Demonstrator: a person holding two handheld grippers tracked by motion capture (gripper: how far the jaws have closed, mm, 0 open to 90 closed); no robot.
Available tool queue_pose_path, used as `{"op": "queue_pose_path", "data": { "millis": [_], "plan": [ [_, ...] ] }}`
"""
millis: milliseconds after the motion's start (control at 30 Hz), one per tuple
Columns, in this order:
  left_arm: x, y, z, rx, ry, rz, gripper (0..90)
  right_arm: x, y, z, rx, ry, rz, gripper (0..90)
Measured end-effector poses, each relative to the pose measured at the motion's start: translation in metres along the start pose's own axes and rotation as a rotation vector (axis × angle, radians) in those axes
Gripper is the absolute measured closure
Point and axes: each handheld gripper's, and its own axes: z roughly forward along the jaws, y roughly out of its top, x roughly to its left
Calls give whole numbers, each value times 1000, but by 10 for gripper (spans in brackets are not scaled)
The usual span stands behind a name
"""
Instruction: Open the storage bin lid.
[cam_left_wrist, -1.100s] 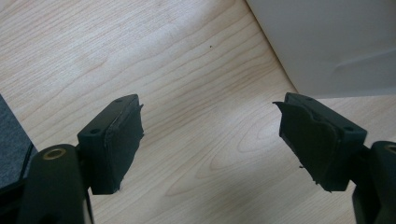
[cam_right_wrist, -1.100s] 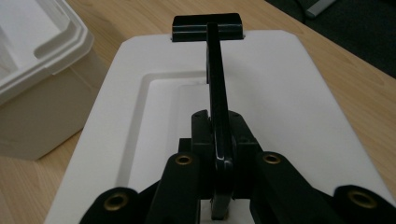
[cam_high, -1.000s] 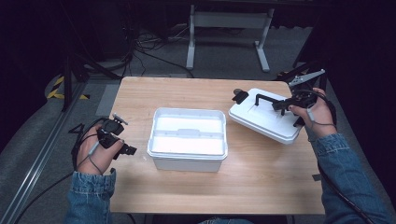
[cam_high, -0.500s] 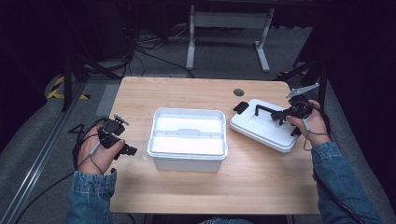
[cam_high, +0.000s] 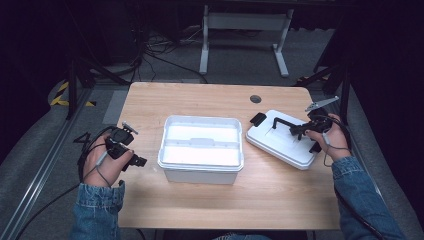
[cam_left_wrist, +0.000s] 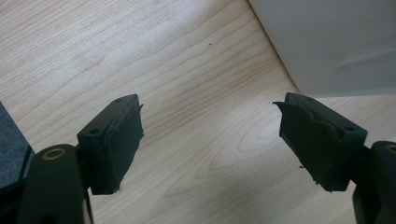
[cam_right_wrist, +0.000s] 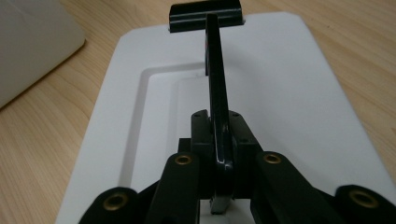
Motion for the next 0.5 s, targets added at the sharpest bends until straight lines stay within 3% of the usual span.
{"op": "queue_pose_path", "data": {
  "millis": [500],
  "plan": [
    [0, 1, 1, 6, 0, 2, 218, -8, -25, 16, 35, 2, 43, 819]
  ]
}}
